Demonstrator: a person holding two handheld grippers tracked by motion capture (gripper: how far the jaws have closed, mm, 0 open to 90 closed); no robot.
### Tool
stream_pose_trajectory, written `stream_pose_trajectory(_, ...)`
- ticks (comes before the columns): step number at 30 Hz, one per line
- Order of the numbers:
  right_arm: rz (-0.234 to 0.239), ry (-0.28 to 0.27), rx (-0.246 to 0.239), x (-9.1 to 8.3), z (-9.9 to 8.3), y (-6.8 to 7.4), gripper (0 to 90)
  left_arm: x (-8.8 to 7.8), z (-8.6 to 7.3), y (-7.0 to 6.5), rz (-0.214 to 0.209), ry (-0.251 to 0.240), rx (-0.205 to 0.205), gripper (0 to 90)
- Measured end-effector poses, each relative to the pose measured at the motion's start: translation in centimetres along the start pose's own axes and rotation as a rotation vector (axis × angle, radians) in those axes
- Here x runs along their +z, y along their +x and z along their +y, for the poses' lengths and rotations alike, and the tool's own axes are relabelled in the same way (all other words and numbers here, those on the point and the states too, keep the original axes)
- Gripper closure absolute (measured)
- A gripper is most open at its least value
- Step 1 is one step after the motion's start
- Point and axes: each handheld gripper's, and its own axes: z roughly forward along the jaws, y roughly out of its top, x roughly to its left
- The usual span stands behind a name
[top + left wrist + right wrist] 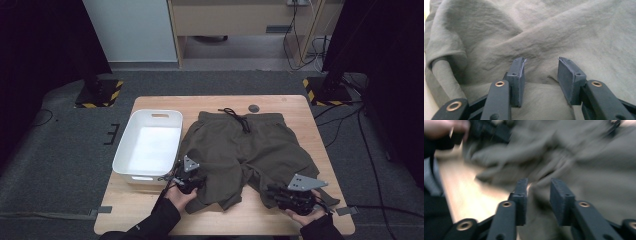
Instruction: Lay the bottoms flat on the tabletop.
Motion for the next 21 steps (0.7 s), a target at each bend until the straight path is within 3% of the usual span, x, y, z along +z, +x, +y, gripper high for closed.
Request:
stream_pose_trajectory(4, -0.121, -0.082, 0.026, -1.2, 1.4, -1.8, 53.2, -0.1, 0.1, 0.0, -0.003, -0.004, -0.004, 56.5)
stream_pose_trajectory(5, -0.185, -0.077, 0.039, -1.3, 1.7, -2.6, 52.1, -0.1, 0.1, 0.1, -0.003, -0.005, -0.005, 56.5)
stream_pose_trajectory(8, -0.259, -0.030, 0.075, -1.1, 1.8, -4.6, 45.7, -0.3, 0.2, 0.3, -0.004, -0.010, -0.010, 56.4)
stream_pose_trajectory(9, -0.276, 0.012, 0.098, -0.8, 1.7, -5.4, 44.8, -0.3, 0.2, 0.3, -0.005, -0.010, -0.012, 56.5)
stream_pose_trajectory(12, -0.279, 0.077, 0.133, 0.0, 0.8, -6.5, 41.5, -0.4, 0.2, 0.3, -0.007, -0.011, -0.013, 56.4)
stream_pose_trajectory(14, -0.263, 0.115, 0.122, 0.6, 0.1, -6.4, 40.5, -0.5, 0.2, 0.2, -0.009, -0.016, -0.012, 56.2)
stream_pose_trajectory(21, -0.209, 0.182, 0.024, 1.6, -1.7, -3.8, 38.1, -1.1, 0.3, 0.2, -0.011, -0.029, -0.009, 56.0)
